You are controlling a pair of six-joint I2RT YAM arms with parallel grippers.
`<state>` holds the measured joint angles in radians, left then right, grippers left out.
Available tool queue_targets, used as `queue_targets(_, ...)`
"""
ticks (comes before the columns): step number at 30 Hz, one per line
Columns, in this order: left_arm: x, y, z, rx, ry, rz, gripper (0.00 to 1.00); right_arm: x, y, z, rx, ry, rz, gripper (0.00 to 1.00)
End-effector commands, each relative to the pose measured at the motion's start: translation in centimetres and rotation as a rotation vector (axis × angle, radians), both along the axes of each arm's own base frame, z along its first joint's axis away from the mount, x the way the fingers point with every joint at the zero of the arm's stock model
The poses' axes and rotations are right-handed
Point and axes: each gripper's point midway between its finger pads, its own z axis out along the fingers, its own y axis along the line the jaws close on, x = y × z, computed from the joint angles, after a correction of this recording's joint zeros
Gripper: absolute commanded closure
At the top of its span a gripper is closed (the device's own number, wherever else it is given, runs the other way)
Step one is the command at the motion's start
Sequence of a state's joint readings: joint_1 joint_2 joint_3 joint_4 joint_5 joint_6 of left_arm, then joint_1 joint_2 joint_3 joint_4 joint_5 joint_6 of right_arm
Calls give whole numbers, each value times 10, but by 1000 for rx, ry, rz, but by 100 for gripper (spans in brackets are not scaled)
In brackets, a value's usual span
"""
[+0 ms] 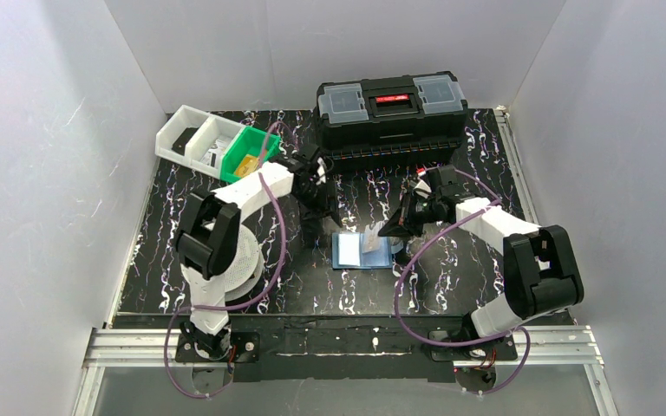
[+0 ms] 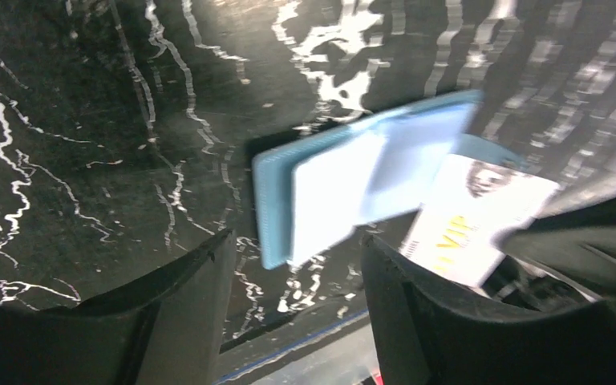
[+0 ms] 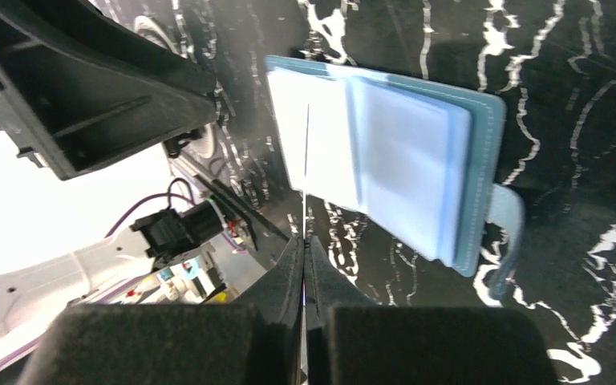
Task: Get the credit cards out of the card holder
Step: Remove the credit card from the card holder, then place the credit card in the storage box.
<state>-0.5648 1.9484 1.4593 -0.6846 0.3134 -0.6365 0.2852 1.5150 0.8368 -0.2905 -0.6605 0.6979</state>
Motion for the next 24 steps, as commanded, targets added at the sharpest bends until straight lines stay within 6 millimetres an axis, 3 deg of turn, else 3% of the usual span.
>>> queue_targets(1,5,-15,70,-269,-68,7,42,10,12,49,125,-51,16,99)
queue_targets(7,4,-35,110,-568,-34,49,39,14,23,82,242,-48,26,99)
queue_targets(13,3,-47,128,-740,12,65,40,18,32,107,365,-44,37,99)
queue_targets(24,5,-56,152,-883,31,66,48,23,38,121,446,-42,35,99)
